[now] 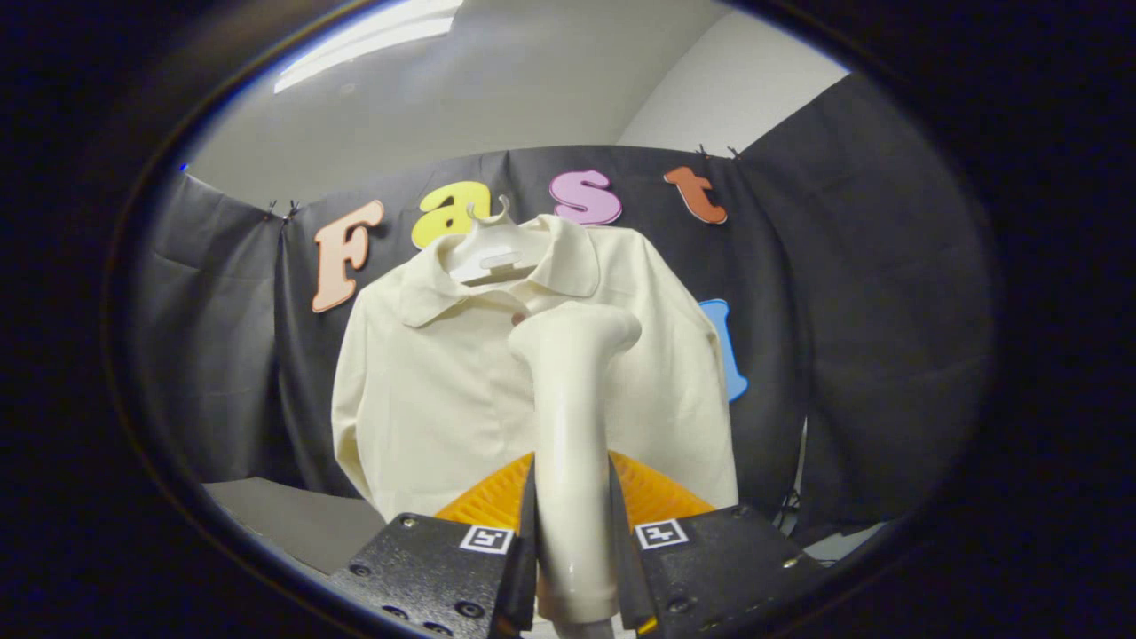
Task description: Iron the clothes twice with a garment steamer, once on the left side and once on the right side.
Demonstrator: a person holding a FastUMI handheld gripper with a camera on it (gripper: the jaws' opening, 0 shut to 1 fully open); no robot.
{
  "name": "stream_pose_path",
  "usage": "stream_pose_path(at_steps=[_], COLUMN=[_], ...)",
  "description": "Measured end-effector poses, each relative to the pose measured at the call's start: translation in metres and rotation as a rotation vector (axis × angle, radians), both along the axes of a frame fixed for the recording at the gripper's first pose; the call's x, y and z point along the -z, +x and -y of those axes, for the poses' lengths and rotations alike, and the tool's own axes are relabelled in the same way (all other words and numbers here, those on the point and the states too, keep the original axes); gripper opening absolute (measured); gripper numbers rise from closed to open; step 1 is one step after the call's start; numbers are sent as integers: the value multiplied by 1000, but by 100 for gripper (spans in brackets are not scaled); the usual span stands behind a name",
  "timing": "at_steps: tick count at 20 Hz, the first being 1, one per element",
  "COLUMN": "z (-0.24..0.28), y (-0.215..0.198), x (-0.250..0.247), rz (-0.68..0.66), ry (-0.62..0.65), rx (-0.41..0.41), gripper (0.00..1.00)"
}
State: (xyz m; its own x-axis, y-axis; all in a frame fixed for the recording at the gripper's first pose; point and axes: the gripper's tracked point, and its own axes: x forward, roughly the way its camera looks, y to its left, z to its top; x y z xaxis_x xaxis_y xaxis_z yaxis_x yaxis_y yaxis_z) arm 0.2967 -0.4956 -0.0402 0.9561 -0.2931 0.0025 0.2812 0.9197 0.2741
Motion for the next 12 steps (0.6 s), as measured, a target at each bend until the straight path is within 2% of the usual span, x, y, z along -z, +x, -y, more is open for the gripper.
stream_pose_path(at_steps=[2, 6, 12], z=[13, 27, 33], y=[11, 20, 9], x=[-5, 14, 59], rz=[37, 27, -6], ry=[22, 39, 85], rx=[16, 45, 60], gripper=[36, 36, 36])
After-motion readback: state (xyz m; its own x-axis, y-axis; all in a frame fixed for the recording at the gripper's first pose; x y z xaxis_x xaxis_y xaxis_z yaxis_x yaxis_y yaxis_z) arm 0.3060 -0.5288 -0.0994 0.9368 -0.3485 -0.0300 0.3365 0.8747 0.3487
